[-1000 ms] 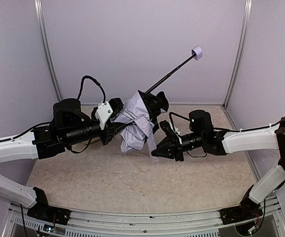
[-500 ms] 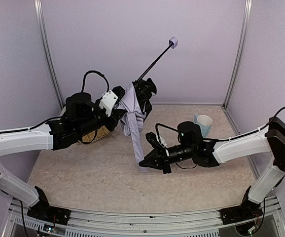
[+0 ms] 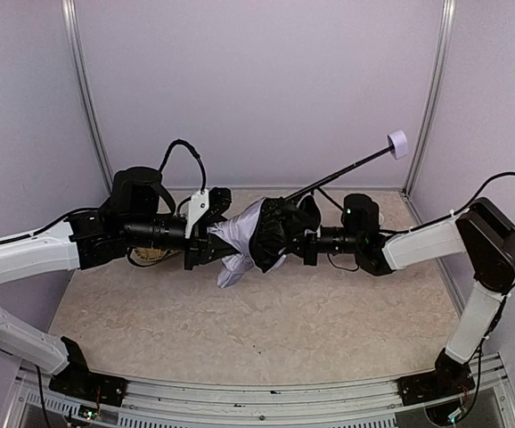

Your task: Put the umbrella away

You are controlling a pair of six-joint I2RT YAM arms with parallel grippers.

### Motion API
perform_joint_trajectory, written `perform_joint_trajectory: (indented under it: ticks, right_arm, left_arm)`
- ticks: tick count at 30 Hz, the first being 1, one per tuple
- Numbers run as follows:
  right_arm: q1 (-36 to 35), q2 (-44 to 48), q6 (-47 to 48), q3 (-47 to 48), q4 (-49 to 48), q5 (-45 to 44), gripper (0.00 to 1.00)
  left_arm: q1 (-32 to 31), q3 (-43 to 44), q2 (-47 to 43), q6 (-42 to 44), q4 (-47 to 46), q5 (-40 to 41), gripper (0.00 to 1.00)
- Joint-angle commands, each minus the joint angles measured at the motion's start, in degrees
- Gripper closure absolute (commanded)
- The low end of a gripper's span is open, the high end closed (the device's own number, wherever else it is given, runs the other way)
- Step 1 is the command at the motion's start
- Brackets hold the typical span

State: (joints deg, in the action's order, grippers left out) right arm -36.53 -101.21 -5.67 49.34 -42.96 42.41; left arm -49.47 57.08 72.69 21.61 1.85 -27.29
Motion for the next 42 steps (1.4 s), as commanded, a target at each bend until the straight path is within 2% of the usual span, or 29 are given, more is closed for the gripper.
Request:
perform_joint_trajectory:
  ticks: [1, 6, 11, 14, 17, 23, 27, 29, 32, 35, 36, 38, 39, 42]
  right_arm:
    - [7.30, 3.62, 4.46, 5.37, 8.24, -3.14, 1.00]
    - [8.06, 8.10, 12.18, 12.59, 14.39, 1.74, 1.00]
    - [7.93, 13.37, 17.81, 15.52, 18.11, 8.73, 1.00]
    - [6.91, 17.20, 23.90, 15.47, 23.52, 10.92, 1.00]
    - [4.55, 20.56, 31.13, 14.63, 28.76, 8.52, 1.00]
    - [3.45, 23.05, 31.44, 7.62, 26.29, 2.60, 1.00]
    - [3.42, 20.86, 24.25, 1.44, 24.54, 0.81, 1.00]
    - [3.45, 19.92, 20.12, -2.45, 21.97, 0.64, 1.00]
    - [3.33, 18.71, 14.64, -8.29, 16.87, 0.28, 1.00]
    - [2.63, 17.89, 10.56, -12.13, 13.98, 0.24, 1.00]
    - [2.24, 17.77, 9.75, -13.16, 13.10, 0.30, 0.93]
    - [1.74, 18.03, 8.36, -14.78, 12.37, -0.08, 0.69]
    - [1.69, 18.62, 7.61, -15.50, 12.48, -0.77, 0.62]
    - [1.81, 22.64, 7.21, -18.17, 13.10, -4.06, 0.52]
  left_arm:
    - [-1.28, 3.71, -2.62, 9.55, 14.44, -21.29, 1.00]
    - [-4.94, 6.53, 4.30, 22.89, 31.55, -23.44, 1.00]
    - [-7.81, 10.40, 14.89, 28.15, 42.43, -22.00, 1.00]
    - [-9.41, 10.38, 19.42, 27.96, 44.29, -19.51, 1.00]
    - [-10.20, 9.72, 21.89, 25.58, 43.25, -16.36, 1.00]
    - [-8.50, 9.00, 20.54, 18.29, 35.16, -13.08, 1.00]
    - [-3.56, 6.26, 13.85, 10.78, 23.70, -14.68, 1.00]
    - [0.16, 3.05, 9.17, 4.32, 14.08, -15.28, 1.00]
    - [5.45, -2.92, 2.44, -6.53, -0.34, -12.06, 1.00]
    - [6.75, -3.54, 0.47, -6.97, -0.97, -8.67, 1.00]
    - [6.76, -3.03, 0.73, -6.35, 0.20, -7.79, 1.00]
    - [6.82, -2.34, 1.45, -5.92, 2.27, -5.66, 1.00]
    - [6.84, -2.14, 1.90, -5.69, 3.33, -4.52, 1.00]
    - [7.18, -1.44, 2.80, -5.23, 6.33, 0.89, 1.00]
